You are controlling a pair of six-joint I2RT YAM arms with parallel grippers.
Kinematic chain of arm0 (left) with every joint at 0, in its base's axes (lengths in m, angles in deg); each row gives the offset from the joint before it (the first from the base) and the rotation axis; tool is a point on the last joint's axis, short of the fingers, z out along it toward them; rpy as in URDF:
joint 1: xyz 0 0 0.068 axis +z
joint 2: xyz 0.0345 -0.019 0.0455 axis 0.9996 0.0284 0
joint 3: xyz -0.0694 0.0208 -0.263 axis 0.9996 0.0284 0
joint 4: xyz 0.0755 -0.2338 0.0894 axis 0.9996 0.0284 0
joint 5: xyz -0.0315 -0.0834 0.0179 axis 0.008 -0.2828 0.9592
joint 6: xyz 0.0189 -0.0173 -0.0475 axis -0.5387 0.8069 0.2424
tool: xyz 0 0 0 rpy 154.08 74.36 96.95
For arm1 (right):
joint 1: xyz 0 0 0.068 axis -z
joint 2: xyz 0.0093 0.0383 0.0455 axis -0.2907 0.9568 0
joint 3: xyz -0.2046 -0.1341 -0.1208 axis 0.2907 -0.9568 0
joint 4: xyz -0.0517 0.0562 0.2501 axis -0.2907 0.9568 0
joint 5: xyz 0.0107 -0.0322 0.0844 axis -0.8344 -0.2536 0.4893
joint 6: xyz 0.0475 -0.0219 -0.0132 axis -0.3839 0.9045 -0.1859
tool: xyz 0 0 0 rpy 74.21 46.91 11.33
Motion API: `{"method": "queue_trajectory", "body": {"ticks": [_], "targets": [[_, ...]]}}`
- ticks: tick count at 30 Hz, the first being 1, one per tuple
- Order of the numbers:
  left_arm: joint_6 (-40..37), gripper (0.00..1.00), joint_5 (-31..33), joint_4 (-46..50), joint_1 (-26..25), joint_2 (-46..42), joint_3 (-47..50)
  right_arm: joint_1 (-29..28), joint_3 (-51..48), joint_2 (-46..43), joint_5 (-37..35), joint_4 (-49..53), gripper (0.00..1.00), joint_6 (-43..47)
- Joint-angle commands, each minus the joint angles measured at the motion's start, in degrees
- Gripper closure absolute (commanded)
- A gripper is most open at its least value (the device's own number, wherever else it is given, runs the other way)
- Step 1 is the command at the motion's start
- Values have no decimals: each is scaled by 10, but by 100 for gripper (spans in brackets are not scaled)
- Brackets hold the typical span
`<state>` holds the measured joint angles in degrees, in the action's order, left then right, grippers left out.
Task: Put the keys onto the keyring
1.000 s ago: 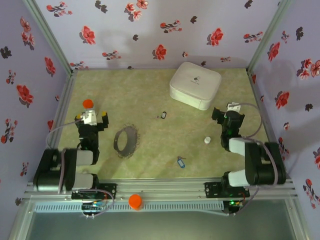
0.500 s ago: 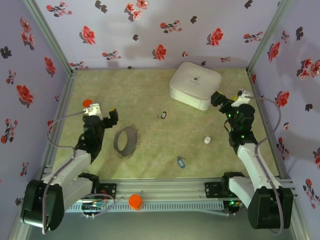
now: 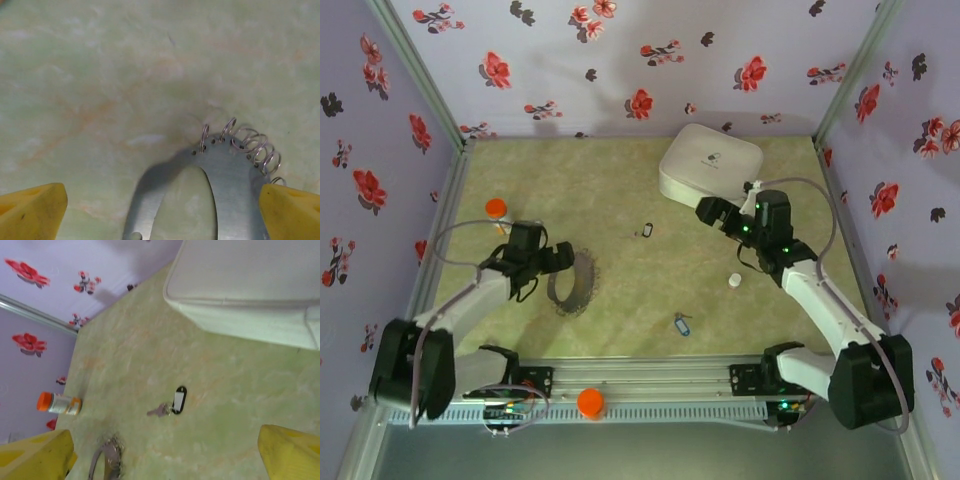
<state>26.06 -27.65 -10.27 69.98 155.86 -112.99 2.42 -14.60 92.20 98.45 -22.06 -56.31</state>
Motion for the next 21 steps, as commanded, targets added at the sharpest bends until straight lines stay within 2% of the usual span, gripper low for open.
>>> {"method": "queue_trajectory", "body": {"ticks": [1, 4, 9, 18, 21], "targets": [[-27, 4, -33, 53, -2, 35, -51, -6, 20, 30, 34, 20, 7, -15], [-27, 10, -30, 38, -2, 40, -48, -12, 27, 46, 43, 27, 8, -13], [-25, 29, -28, 60, 7, 70, -64, -16, 15, 45, 37, 14, 8, -20], [-8, 46, -26, 25, 12, 95, -55, -16, -10, 30, 26, 5, 8, -45], [-2, 48, -38, 4, 12, 104, -56, -16, -1, 34, 31, 21, 8, -43]]}}
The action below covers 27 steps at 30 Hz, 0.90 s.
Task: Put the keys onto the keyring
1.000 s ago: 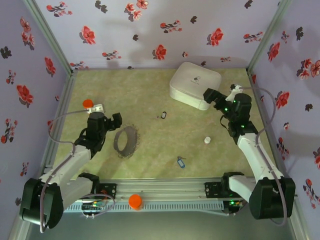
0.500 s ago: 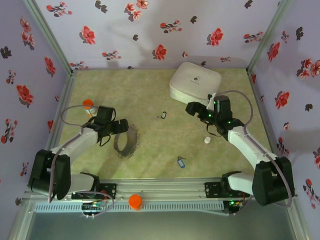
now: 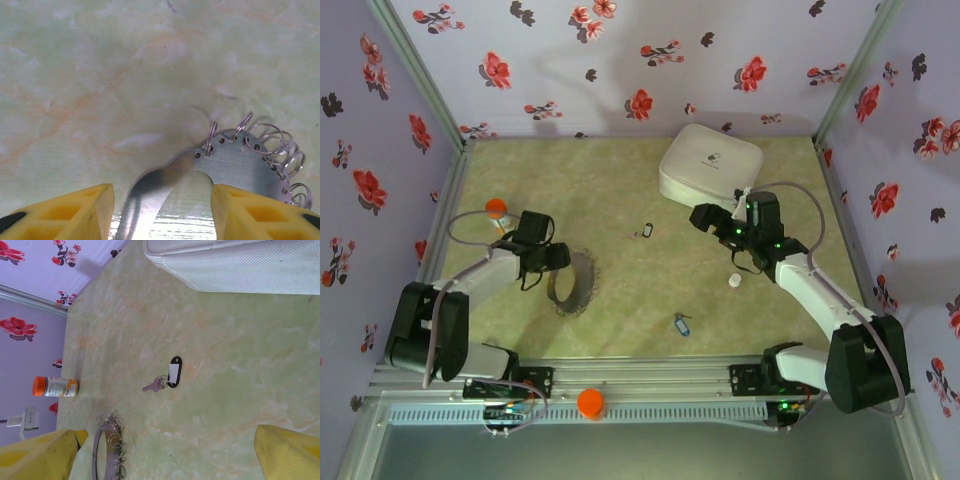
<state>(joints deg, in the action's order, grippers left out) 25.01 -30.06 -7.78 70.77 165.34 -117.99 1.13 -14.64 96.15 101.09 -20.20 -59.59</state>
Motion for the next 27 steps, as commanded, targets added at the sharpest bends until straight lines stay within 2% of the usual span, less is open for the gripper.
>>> {"method": "queue_trajectory", "body": {"ticks": [1, 8, 18, 27], "targets": [[8, 49, -18, -26, 4, 13, -7, -3, -1, -6, 4, 6, 8, -10], [1, 60, -35, -42, 4, 36, -29, -4, 0, -7, 13, 9, 8, -8], [2, 70, -69, -62, 5, 81, -48, -7, -2, -12, 25, 18, 8, -6], [-1, 84, -72, -59, -1, 112, -57, -7, -3, -19, 22, 23, 8, -2]]}}
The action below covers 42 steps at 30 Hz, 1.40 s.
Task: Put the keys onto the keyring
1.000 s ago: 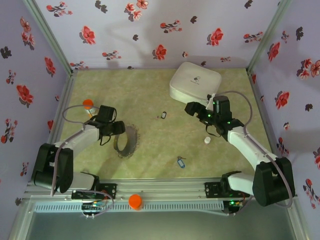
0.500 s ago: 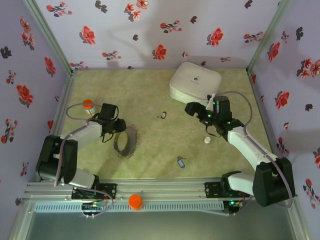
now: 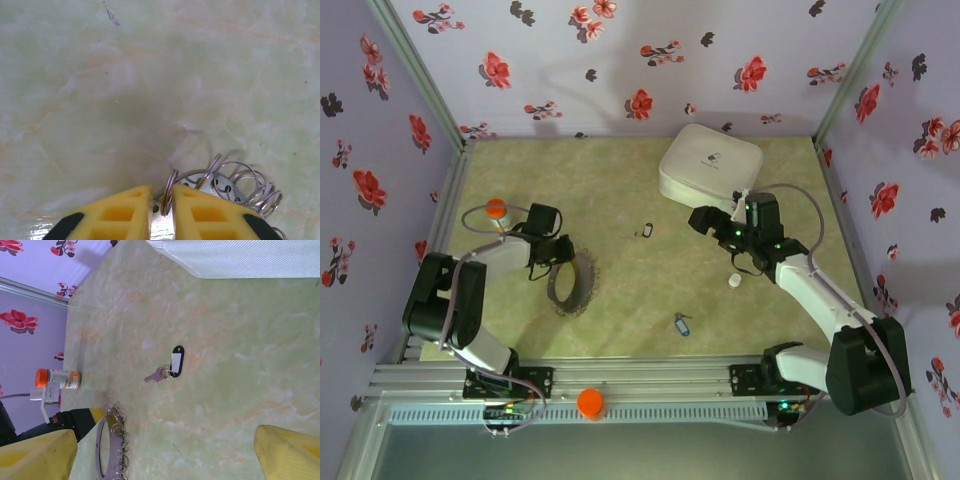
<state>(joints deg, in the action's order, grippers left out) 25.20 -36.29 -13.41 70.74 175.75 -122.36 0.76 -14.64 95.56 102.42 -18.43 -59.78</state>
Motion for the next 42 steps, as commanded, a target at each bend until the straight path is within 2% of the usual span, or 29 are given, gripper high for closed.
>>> {"method": "queue_trajectory", "body": {"ticks": [1, 4, 9, 11, 17, 22, 28, 32, 37, 42], "targets": [[-4, 84, -10, -2, -1, 12, -14, -4, -3, -12, 7, 8, 8, 0], [-9, 87, -10, 2, -2, 19, -18, -3, 2, -9, 5, 16, 8, 3], [-21, 97, -4, 8, -11, 7, -24, -3, 11, -9, 2, 33, 8, 12], [-34, 100, 6, 10, -19, -13, -25, -4, 14, -13, 1, 41, 8, 17], [-106, 100, 73, 21, -64, -108, -24, -3, 23, -33, -20, 69, 7, 41], [-208, 100, 93, -25, -119, -209, -7, -3, 57, -44, -47, 114, 8, 78], [-348, 100, 87, -63, -176, -280, -14, -10, 80, -73, -53, 91, 11, 121], [-459, 100, 48, -64, -213, -294, -28, -28, 98, -99, -50, 80, 15, 181], [-659, 100, -7, -79, -266, -301, -7, -71, 100, -150, -56, 72, 17, 286], [-709, 100, -20, -169, -269, -302, 42, -119, 49, -198, -18, 24, 18, 375]]}}
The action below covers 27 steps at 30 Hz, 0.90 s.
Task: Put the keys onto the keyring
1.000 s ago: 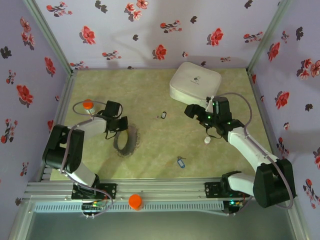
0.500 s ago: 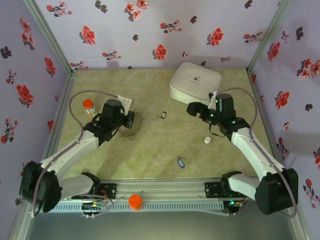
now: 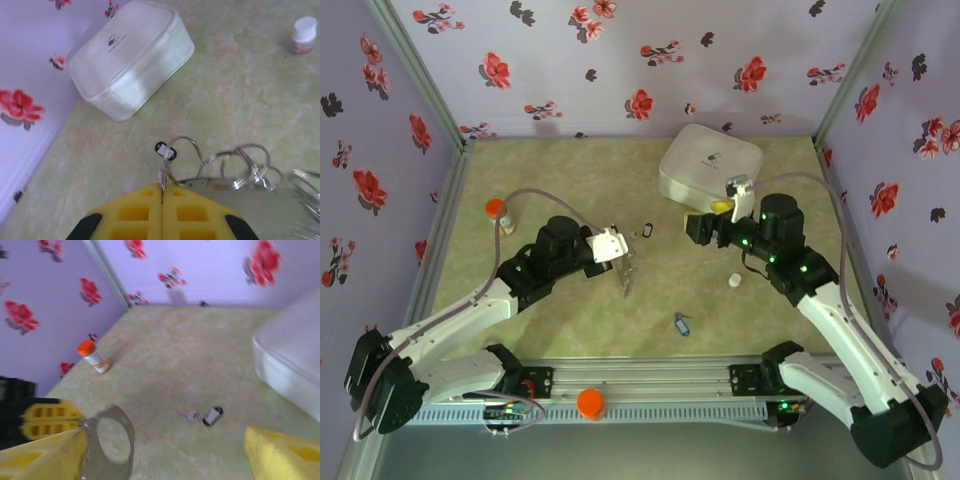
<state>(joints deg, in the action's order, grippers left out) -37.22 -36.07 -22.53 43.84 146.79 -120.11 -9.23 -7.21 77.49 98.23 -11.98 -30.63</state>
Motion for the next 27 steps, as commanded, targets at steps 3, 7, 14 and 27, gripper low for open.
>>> {"method": "queue_trajectory", "body": {"ticks": [3, 7, 14, 27], "targets": [[-92, 100, -46, -101, 1, -19, 38, -56, -60, -24, 55, -76, 18, 124], [-74, 100, -86, -139, 0, -34, 64, -118, -99, 21, 60, -152, 20, 149], [-32, 100, -125, -143, 0, -73, 98, -169, -99, 94, 19, -165, 35, 239], [149, 100, -202, -370, 4, -58, 205, -193, -114, 113, 38, -206, 61, 382]]}}
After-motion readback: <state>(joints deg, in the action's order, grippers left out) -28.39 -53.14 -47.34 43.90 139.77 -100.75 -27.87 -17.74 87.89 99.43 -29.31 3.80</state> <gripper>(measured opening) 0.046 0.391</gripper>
